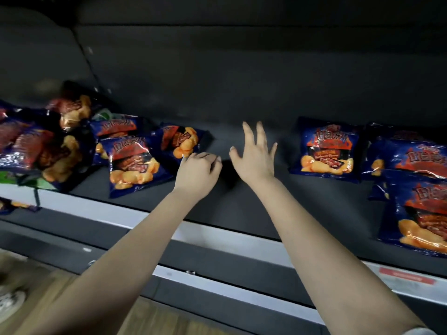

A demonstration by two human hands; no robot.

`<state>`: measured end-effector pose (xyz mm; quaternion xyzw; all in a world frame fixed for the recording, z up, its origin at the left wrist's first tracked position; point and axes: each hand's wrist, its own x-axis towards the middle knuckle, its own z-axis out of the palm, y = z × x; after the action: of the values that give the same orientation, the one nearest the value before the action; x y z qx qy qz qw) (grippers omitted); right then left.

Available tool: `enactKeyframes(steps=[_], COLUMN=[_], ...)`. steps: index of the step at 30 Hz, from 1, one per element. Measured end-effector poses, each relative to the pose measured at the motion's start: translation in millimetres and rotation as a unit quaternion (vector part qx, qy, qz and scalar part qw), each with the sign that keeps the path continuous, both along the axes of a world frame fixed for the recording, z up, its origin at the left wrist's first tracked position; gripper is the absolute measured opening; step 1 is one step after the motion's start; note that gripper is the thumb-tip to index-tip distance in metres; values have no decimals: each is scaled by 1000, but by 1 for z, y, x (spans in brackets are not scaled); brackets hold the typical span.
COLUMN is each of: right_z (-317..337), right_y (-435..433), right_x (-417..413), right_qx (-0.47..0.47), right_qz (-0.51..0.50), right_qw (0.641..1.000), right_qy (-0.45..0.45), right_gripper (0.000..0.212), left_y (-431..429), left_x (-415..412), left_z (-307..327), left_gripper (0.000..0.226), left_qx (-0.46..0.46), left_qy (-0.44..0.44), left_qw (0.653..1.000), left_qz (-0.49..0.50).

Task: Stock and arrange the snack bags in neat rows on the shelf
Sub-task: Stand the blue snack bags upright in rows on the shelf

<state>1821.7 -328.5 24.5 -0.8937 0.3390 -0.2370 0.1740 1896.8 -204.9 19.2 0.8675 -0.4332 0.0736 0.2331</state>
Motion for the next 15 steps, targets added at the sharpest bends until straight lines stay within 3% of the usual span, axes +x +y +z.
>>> enactKeyframes(steps=[4, 8, 15], right_z=[0, 5, 18], right_y=[16, 63, 135], right_x=[30, 77, 133], right_qx=[14, 7, -21], right_qz=[7, 78, 179], right_qw=[1000, 997, 981], right_qy=[11, -18, -69], right_gripper=[64, 61, 62], left_y=[33, 74, 135], left_x=[33, 73, 125], left_z=[13, 23, 34], left_gripper=[42, 49, 41], left_qx=[-21, -53, -127], left_qy=[-44, -77, -76], left_qw=[999, 994, 981], left_qz=[18, 52, 124])
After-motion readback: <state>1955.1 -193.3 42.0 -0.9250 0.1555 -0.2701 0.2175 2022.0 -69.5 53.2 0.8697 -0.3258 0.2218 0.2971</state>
